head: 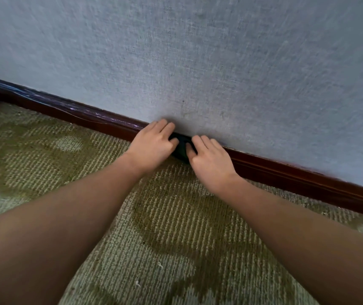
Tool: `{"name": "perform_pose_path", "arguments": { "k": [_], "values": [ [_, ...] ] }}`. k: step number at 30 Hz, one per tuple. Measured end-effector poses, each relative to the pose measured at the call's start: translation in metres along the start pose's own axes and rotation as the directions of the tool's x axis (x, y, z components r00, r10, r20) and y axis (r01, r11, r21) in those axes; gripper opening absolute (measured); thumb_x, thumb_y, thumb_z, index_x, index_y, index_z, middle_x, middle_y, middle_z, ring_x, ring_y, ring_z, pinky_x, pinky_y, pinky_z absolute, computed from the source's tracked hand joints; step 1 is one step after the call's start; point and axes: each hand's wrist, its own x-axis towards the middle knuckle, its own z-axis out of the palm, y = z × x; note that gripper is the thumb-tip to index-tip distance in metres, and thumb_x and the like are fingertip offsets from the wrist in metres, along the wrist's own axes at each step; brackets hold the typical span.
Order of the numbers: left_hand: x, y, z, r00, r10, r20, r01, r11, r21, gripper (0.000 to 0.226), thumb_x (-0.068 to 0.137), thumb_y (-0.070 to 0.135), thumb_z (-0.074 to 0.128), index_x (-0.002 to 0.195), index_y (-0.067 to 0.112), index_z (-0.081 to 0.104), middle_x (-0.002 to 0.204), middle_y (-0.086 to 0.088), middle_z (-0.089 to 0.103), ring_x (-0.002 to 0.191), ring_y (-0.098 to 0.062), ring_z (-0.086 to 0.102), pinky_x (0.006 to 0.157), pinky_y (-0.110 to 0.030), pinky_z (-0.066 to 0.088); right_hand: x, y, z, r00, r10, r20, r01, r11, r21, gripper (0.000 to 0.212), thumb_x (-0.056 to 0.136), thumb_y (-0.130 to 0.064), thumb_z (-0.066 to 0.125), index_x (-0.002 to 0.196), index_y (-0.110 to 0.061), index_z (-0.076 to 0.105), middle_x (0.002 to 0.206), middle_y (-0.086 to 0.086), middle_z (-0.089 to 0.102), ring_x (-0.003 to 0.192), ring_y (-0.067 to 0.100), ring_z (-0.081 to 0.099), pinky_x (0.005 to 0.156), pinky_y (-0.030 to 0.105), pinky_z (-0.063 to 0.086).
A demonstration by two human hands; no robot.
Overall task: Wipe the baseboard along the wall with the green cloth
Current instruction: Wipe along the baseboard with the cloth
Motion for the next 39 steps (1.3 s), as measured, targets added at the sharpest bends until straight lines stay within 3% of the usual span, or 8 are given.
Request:
{"name": "perform_pose_path", "arguments": {
  "k": [10,17,22,28,39],
  "values": [
    [-0.020,-0.033,0.021,0.992,-0.123,-0.016,0.123,0.992,-0.003,0.028,0.043,-0.011,0.079,0.067,-0.004,0.067,0.075,-0.024,0.060,0.072,-0.039,0.061,0.064,-0.038,0.052,0.034,-0.022,0.003,0.999,-0.030,-0.021,0.032,0.996,0.078,0.048,0.091,-0.005,0.043,0.137,-0.002,0.032,0.132,0.013,0.031,0.121,0.028,0.030,0.100,0.033,0.025],
    [-0.026,-0.047,0.020,0.972,-0.236,-0.002,0.236,0.971,-0.031,0.016,0.051,-0.015,0.071,0.063,-0.007,0.063,0.074,-0.029,0.058,0.072,-0.043,0.059,0.062,-0.041,0.050,0.065,-0.044,-0.010,1.000,-0.011,-0.009,0.012,0.989,0.145,0.038,0.087,-0.006,0.050,0.126,-0.004,0.048,0.134,0.012,0.032,0.122,0.028,0.032,0.102,0.032,0.025],
    [-0.032,-0.043,0.022,0.985,-0.165,-0.056,0.164,0.986,-0.019,0.007,0.058,-0.007,0.067,0.064,-0.003,0.065,0.072,-0.021,0.058,0.069,-0.035,0.059,0.060,-0.035,0.049,0.054,-0.036,-0.009,0.996,-0.050,-0.067,0.054,0.996,0.065,0.037,0.090,-0.007,0.044,0.127,-0.002,0.045,0.127,0.012,0.035,0.118,0.028,0.031,0.098,0.032,0.024],
    [-0.019,-0.026,0.012,0.988,-0.128,-0.089,0.126,0.992,-0.028,0.023,0.049,-0.007,0.080,0.067,-0.003,0.067,0.074,-0.020,0.059,0.072,-0.035,0.060,0.063,-0.034,0.051,0.031,-0.015,-0.012,0.998,-0.032,-0.058,0.031,0.999,-0.020,0.040,0.089,-0.004,0.040,0.129,0.000,0.040,0.123,0.014,0.034,0.114,0.029,0.027,0.092,0.038,0.014],
    [-0.005,-0.007,0.002,0.995,-0.098,-0.031,0.096,0.994,-0.041,0.020,0.050,-0.003,0.081,0.066,-0.001,0.068,0.072,-0.018,0.059,0.071,-0.034,0.061,0.062,-0.032,0.051,0.008,0.003,-0.014,0.999,-0.028,-0.015,0.028,0.999,-0.023,0.043,0.092,-0.006,0.039,0.135,-0.003,0.034,0.124,0.013,0.033,0.116,0.028,0.029,0.096,0.033,0.024]
  ]
}}
